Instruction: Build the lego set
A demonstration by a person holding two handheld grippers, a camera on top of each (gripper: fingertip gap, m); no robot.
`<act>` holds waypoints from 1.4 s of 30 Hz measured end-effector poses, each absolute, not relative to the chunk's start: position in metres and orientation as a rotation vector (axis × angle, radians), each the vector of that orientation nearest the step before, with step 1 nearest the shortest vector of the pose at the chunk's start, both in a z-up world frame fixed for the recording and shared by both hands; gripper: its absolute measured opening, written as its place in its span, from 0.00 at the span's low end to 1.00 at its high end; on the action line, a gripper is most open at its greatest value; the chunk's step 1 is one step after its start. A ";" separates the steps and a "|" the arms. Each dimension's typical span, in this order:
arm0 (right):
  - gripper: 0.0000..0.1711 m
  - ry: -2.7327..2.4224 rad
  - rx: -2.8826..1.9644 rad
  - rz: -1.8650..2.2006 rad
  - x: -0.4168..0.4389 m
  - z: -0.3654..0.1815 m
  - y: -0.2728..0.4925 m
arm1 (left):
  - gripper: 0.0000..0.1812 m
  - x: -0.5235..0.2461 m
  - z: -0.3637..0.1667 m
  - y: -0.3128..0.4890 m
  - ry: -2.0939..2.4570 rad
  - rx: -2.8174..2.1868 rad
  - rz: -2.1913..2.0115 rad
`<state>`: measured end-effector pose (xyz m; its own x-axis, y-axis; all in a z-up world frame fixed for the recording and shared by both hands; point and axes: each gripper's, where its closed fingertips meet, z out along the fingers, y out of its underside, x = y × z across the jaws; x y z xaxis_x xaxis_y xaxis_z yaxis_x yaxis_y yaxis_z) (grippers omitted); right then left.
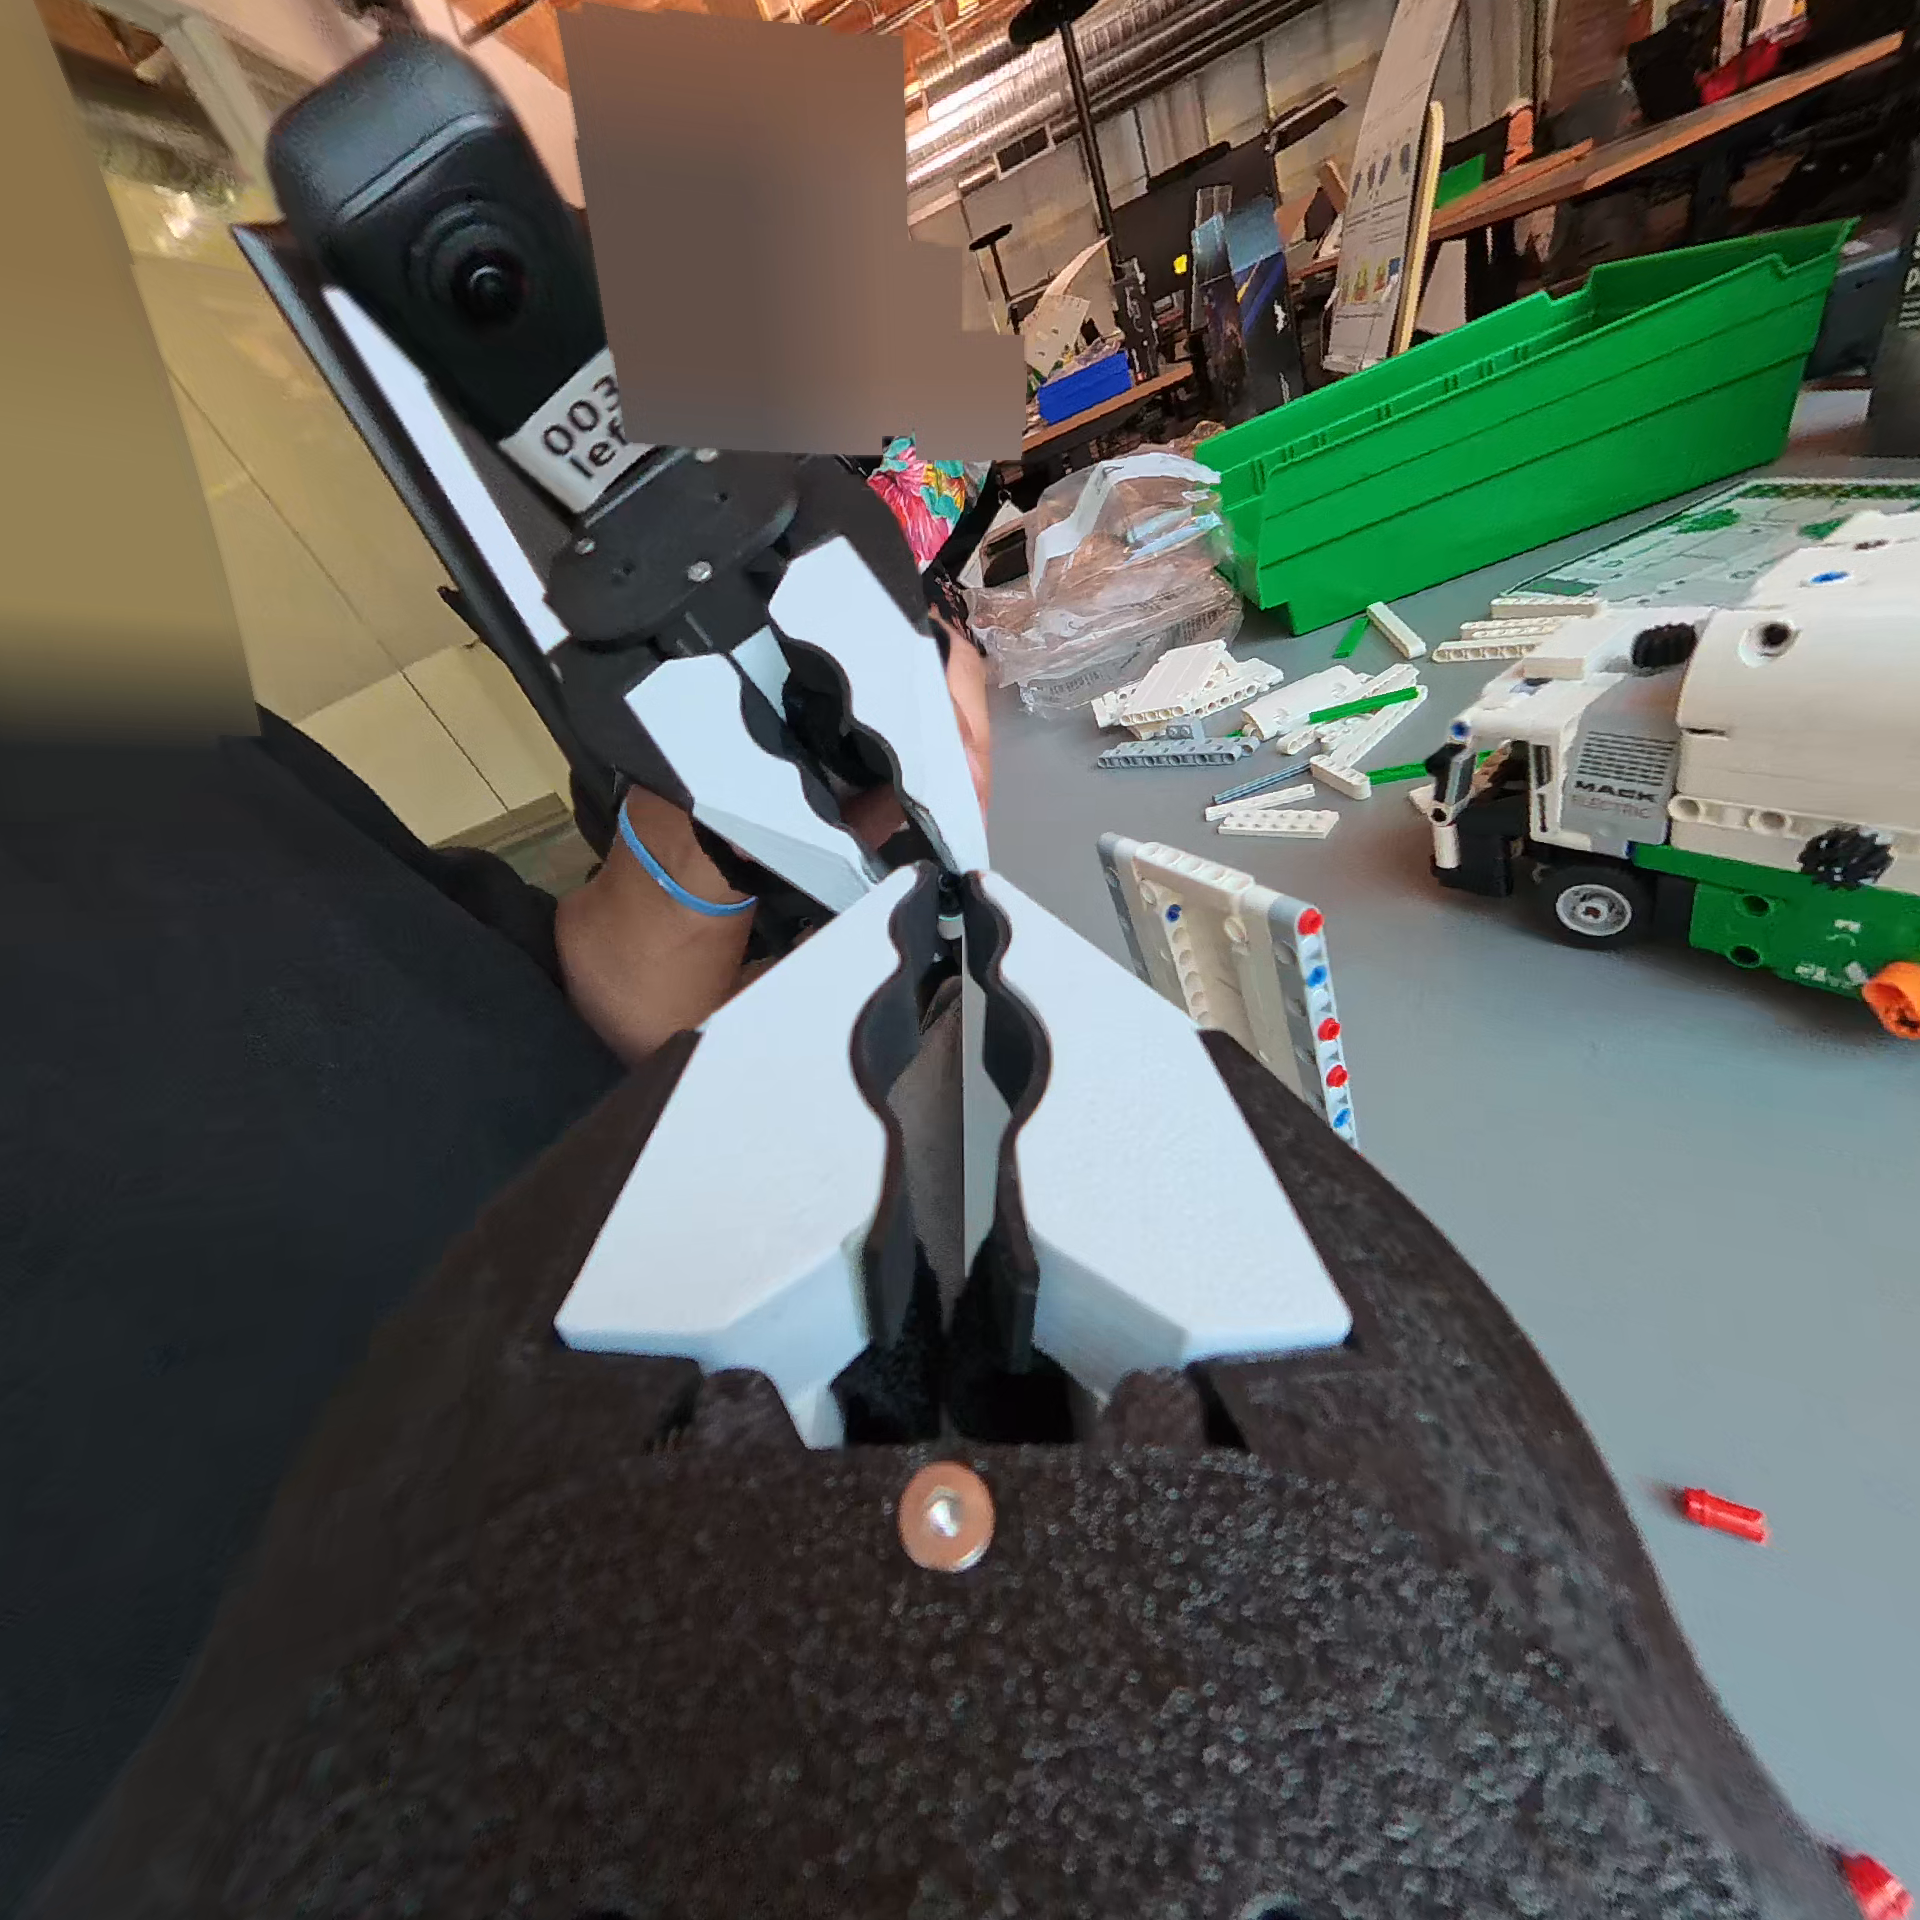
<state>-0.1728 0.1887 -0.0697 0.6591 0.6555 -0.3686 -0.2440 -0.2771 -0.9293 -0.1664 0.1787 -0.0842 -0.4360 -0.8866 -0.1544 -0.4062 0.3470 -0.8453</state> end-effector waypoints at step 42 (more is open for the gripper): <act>0.02 0.103 -1.388 1.204 -0.153 -0.061 0.198 | 0.15 -0.148 -0.072 0.187 1.581 -0.950 -0.742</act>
